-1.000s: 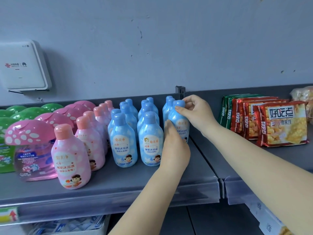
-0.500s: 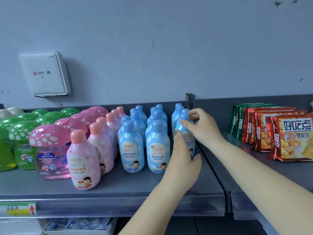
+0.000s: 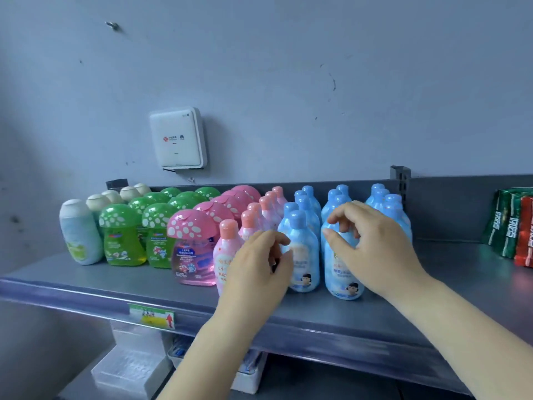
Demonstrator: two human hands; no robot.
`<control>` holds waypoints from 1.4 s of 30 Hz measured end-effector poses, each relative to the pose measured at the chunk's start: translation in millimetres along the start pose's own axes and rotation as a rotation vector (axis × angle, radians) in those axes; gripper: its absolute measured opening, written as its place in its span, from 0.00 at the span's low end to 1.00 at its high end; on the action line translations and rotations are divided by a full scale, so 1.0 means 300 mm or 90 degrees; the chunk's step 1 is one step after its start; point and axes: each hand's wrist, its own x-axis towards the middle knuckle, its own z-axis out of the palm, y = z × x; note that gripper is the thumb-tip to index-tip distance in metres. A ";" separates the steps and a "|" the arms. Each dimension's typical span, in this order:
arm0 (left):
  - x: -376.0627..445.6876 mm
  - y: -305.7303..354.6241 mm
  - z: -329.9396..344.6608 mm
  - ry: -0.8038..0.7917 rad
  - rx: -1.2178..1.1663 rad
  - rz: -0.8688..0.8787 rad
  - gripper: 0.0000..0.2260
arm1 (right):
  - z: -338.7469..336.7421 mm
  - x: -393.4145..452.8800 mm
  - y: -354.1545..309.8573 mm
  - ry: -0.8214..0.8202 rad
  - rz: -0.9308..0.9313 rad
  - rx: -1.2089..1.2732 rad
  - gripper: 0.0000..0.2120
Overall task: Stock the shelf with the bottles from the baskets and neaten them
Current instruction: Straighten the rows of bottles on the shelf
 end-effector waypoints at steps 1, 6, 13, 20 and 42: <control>-0.005 -0.033 -0.044 0.005 0.018 -0.011 0.06 | 0.022 0.002 -0.036 -0.002 -0.034 -0.021 0.08; -0.055 -0.209 -0.278 0.003 0.101 -0.051 0.05 | 0.152 0.000 -0.223 -0.036 -0.101 -0.035 0.08; -0.131 -0.480 -0.580 -0.014 0.162 -0.081 0.06 | 0.411 0.001 -0.497 -0.115 -0.085 -0.026 0.06; -0.177 -0.749 -0.876 -0.032 0.191 -0.119 0.02 | 0.640 0.045 -0.766 -0.185 -0.034 -0.079 0.08; 0.237 -1.191 -1.136 0.047 0.175 -0.143 0.05 | 1.132 0.441 -0.946 -0.185 -0.035 0.059 0.08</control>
